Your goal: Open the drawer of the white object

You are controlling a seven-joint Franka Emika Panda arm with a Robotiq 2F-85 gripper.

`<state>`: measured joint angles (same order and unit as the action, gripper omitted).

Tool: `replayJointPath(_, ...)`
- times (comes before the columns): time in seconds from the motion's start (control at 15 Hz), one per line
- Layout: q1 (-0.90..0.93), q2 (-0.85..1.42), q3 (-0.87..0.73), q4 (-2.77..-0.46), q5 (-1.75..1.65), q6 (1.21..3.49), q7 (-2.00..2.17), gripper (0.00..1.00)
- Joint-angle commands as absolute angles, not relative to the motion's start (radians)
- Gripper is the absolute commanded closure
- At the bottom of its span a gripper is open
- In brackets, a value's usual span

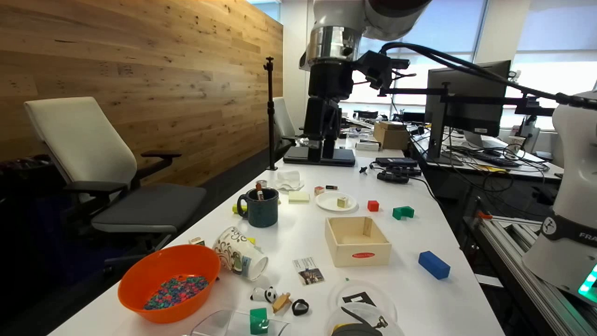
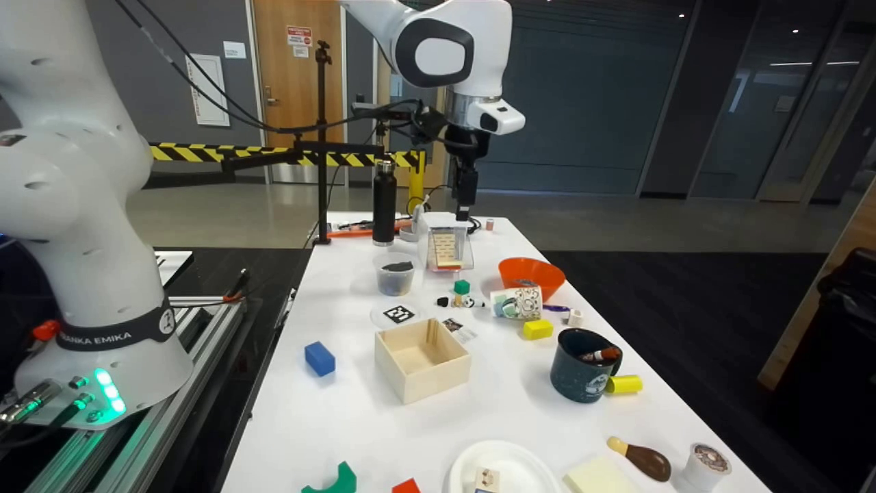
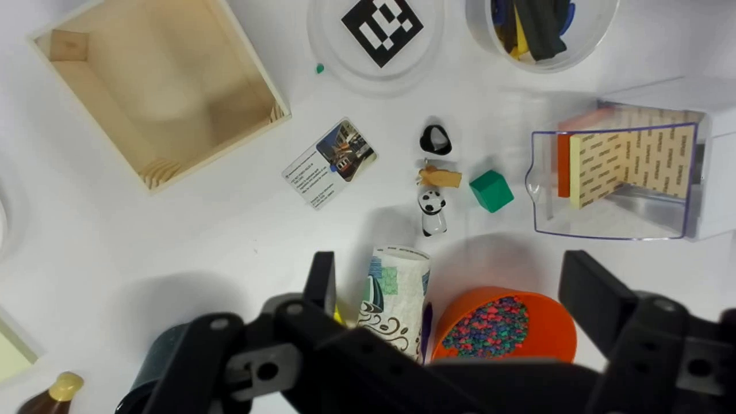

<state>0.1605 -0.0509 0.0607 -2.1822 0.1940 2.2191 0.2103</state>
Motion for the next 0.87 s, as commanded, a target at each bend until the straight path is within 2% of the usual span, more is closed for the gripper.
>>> replayJointPath(0.0, 0.153, -0.135, 0.093, -2.276, 0.217, 2.246, 0.156, 0.00)
replayJointPath(0.8, 0.147, -0.107, 0.108, -2.249, 0.195, 2.224, 0.183, 0.00)
